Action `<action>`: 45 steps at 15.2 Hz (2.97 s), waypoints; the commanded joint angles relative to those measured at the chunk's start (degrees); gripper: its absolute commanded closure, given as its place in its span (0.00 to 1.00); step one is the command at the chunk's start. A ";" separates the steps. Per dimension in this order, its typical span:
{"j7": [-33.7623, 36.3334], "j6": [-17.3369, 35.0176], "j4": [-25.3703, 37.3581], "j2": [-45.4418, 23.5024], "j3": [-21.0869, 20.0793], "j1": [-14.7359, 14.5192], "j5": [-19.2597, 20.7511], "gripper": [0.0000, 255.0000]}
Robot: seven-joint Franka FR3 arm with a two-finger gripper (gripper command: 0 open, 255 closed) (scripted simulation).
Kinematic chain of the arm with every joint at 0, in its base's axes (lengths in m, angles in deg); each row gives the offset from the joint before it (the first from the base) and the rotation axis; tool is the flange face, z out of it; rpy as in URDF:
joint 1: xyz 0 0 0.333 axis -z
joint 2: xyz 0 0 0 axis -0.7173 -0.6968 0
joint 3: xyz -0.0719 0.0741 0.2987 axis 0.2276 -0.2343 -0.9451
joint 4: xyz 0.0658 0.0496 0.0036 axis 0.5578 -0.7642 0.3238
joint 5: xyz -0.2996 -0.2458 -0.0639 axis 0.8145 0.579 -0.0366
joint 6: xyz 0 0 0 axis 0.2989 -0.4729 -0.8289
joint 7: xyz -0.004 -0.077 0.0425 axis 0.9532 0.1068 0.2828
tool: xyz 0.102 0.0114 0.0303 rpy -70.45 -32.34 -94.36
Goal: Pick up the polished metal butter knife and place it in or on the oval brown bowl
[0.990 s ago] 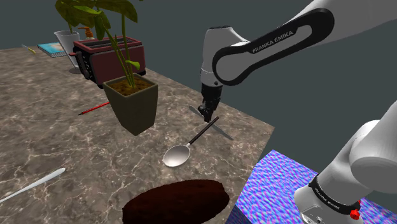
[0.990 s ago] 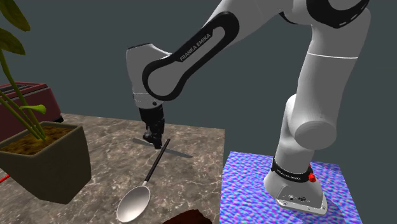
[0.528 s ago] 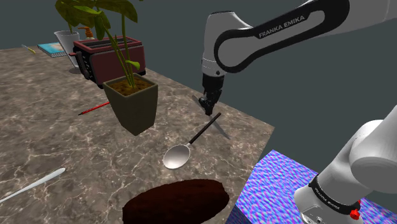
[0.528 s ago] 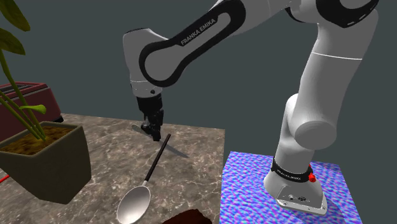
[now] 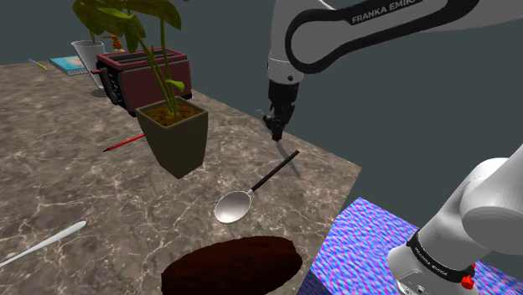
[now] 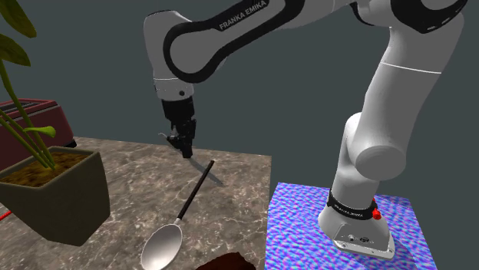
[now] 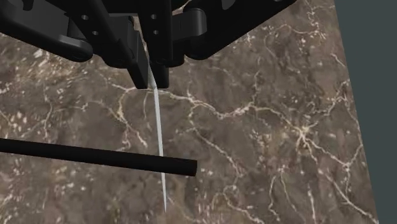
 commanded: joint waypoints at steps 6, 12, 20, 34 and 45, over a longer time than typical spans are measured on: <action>-0.17 -5.43 4.05 1.38 0.26 0.10 -0.21 1.00; -0.19 -10.03 7.93 2.12 0.44 0.17 -0.29 1.00; 8.48 -10.75 6.29 5.13 -4.89 -4.02 -2.66 1.00; 28.69 -11.57 11.76 1.92 -17.45 -11.75 -4.09 1.00; 38.28 -8.24 13.94 -3.88 -23.07 -15.00 -1.40 1.00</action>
